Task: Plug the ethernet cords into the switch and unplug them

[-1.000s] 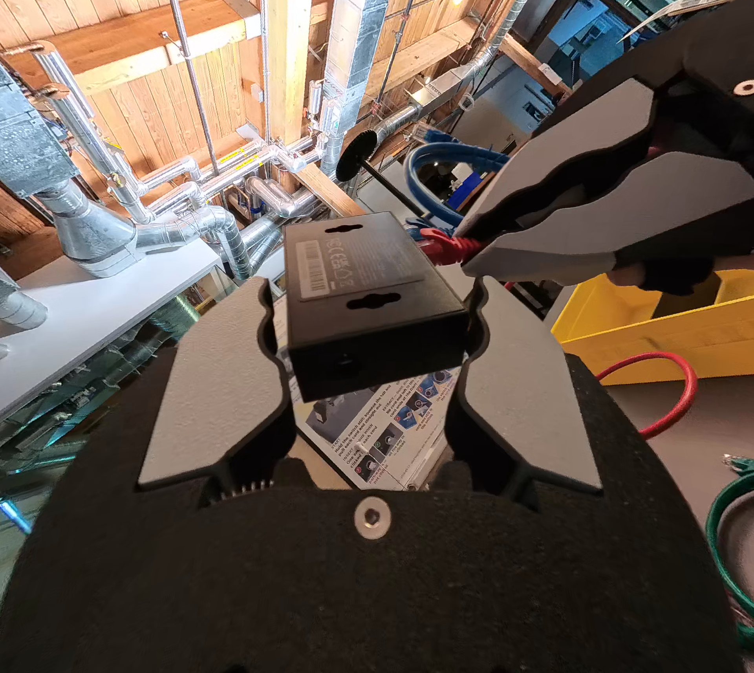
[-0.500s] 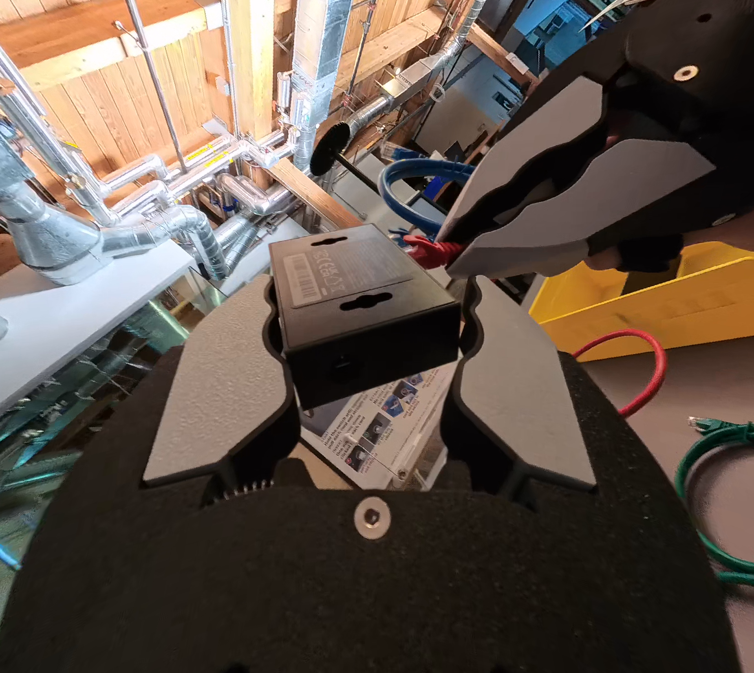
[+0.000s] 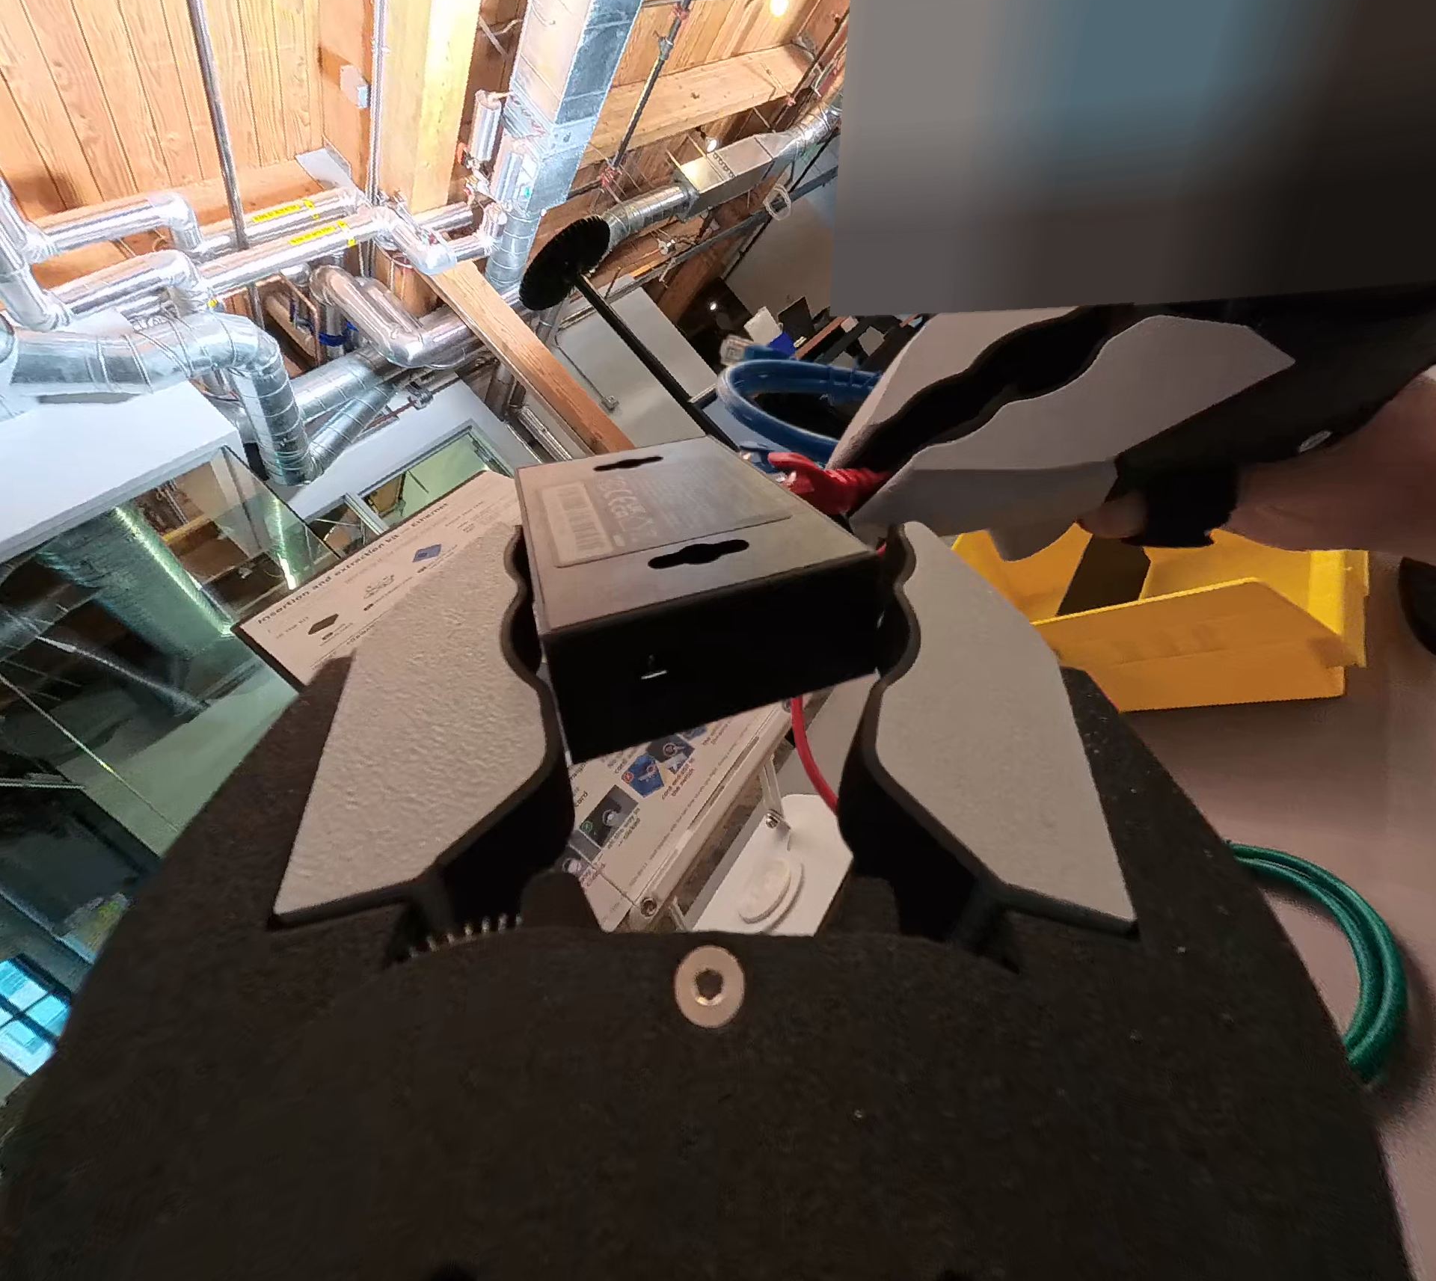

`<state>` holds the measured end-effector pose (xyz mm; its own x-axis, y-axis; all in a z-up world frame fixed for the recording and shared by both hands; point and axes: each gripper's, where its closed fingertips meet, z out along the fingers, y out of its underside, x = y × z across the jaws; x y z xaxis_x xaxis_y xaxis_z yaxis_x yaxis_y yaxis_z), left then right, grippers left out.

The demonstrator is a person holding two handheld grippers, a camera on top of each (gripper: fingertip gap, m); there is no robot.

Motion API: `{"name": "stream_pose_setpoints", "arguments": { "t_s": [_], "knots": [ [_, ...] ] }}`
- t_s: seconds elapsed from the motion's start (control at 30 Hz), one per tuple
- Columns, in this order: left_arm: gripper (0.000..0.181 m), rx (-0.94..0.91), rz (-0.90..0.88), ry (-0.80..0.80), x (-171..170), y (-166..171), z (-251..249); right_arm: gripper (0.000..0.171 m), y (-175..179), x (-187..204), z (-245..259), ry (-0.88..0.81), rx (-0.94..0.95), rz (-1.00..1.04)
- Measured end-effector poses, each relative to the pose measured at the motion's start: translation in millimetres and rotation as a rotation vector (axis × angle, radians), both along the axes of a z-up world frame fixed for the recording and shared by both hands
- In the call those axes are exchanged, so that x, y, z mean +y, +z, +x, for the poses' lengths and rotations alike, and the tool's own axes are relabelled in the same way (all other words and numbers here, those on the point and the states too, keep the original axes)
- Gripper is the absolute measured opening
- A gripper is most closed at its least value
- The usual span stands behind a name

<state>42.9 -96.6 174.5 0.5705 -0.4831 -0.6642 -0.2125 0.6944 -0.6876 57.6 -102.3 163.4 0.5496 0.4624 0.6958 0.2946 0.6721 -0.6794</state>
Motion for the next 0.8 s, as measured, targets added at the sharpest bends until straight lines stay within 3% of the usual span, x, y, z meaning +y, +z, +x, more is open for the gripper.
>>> {"name": "stream_pose_setpoints", "arguments": {
  "t_s": [0.4, 0.8],
  "knots": [
    [0.087, -0.022, -0.024, -0.071, -10.0, 3.8, 3.4, 0.010, 0.2, -3.5, 3.9, 0.104, 0.003, -0.015],
    [0.086, -0.012, 0.001, -0.074, -12.7, 4.3, 3.3, 0.010, 1.4, -9.7, 5.4, 0.081, -0.040, 0.065]
  ]
}}
